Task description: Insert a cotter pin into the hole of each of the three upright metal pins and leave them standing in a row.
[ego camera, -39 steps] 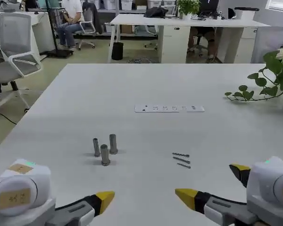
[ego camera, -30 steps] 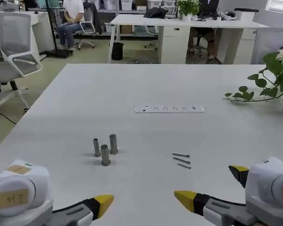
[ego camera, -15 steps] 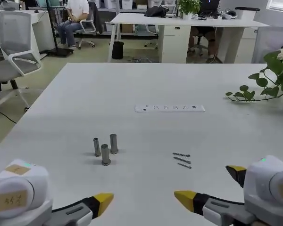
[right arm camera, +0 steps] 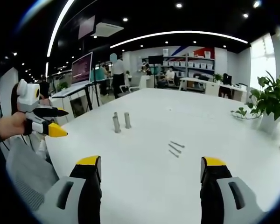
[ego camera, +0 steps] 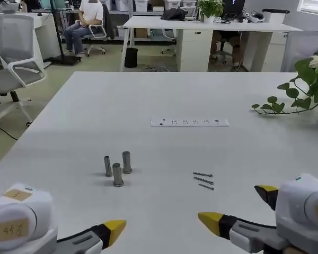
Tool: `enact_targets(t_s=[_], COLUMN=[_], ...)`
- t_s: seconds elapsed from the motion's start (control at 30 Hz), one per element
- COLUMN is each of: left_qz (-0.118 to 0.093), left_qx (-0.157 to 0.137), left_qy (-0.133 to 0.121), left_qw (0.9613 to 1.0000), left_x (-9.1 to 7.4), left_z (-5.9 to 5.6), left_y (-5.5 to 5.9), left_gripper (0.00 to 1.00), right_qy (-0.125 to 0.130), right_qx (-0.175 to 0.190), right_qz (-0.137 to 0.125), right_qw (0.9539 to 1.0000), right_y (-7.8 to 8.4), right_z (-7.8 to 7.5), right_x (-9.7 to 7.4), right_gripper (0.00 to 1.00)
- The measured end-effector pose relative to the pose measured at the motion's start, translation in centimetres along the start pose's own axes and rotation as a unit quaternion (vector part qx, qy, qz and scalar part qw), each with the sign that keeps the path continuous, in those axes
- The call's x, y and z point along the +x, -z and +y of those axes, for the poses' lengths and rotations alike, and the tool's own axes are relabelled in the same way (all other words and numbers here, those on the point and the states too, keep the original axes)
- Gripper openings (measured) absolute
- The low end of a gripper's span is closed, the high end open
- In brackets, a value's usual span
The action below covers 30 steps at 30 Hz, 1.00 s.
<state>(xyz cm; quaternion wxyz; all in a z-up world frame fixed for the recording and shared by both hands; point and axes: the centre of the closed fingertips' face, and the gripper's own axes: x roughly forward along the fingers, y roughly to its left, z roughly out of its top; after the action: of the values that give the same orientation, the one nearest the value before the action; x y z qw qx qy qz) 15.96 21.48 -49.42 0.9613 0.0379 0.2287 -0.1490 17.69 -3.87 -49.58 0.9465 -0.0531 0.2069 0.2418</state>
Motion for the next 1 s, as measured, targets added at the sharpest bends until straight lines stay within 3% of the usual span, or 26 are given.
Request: enact_targets(t_s=[0.5, 1.0], left_qz=[-0.004, -0.014], left_qx=[0.000, -0.004], left_qy=[0.004, 0.011], left_qw=[1.0000, 0.9998], left_x=[-0.15, 0.63], left_z=[-0.37, -0.37], left_y=[-0.20, -0.43], left_gripper=[0.91, 0.83], right_qy=[0.009, 0.001], right_qx=[-0.011, -0.021], right_qz=[-0.008, -0.014], right_qw=[0.9999, 0.9997], right_y=[0.01, -0.35], right_z=[-0.33, -0.23], right_x=[0.08, 0.68], right_gripper=[0.94, 0.90])
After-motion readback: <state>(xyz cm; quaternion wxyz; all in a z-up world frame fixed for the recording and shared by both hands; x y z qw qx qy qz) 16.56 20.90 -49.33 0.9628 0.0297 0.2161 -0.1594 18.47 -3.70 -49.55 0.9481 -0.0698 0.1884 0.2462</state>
